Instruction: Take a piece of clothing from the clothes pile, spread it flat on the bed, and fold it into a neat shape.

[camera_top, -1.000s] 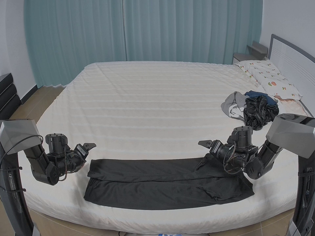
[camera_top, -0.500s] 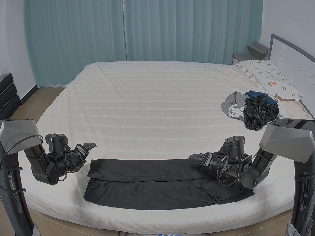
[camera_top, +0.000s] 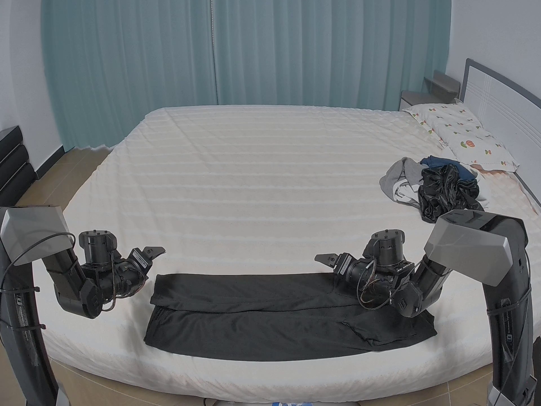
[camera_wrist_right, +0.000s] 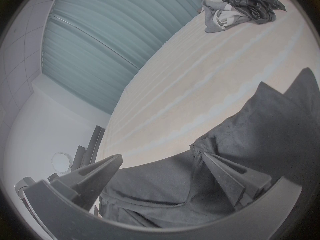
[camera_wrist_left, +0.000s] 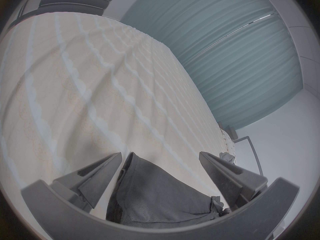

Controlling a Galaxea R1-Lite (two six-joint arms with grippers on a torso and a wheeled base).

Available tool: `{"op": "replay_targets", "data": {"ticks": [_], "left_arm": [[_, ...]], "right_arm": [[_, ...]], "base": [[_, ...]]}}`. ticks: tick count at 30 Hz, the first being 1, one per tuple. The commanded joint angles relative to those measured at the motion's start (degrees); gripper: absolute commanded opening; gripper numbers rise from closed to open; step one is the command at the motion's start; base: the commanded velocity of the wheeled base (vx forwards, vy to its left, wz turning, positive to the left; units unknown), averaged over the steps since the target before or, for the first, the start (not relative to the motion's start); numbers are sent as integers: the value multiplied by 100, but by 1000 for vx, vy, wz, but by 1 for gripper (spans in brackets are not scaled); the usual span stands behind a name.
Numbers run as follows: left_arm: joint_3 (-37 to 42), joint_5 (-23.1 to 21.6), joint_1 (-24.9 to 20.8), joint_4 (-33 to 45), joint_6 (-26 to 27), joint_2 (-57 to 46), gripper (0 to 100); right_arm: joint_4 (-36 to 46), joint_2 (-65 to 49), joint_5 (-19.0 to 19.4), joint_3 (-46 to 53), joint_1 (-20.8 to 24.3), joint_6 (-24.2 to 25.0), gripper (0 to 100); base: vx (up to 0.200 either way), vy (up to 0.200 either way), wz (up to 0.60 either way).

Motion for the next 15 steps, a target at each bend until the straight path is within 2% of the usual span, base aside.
{"op": "replay_targets", "data": {"ticks": [1, 9, 15], "left_arm": [[-4, 2, 14, -2, -2, 28, 100], [-13, -7, 5, -2, -11, 20, 100], [84, 2, -4, -2, -20, -51, 100]], "right_arm": [[-151, -62, -55, 86, -99, -11, 100], [-169, -1011, -135, 526, -582, -222, 100], [-441, -1187, -152, 1721, -1057, -1022, 100]], "base": [[0, 0, 0], [0, 0, 0], [0, 0, 0]]}}
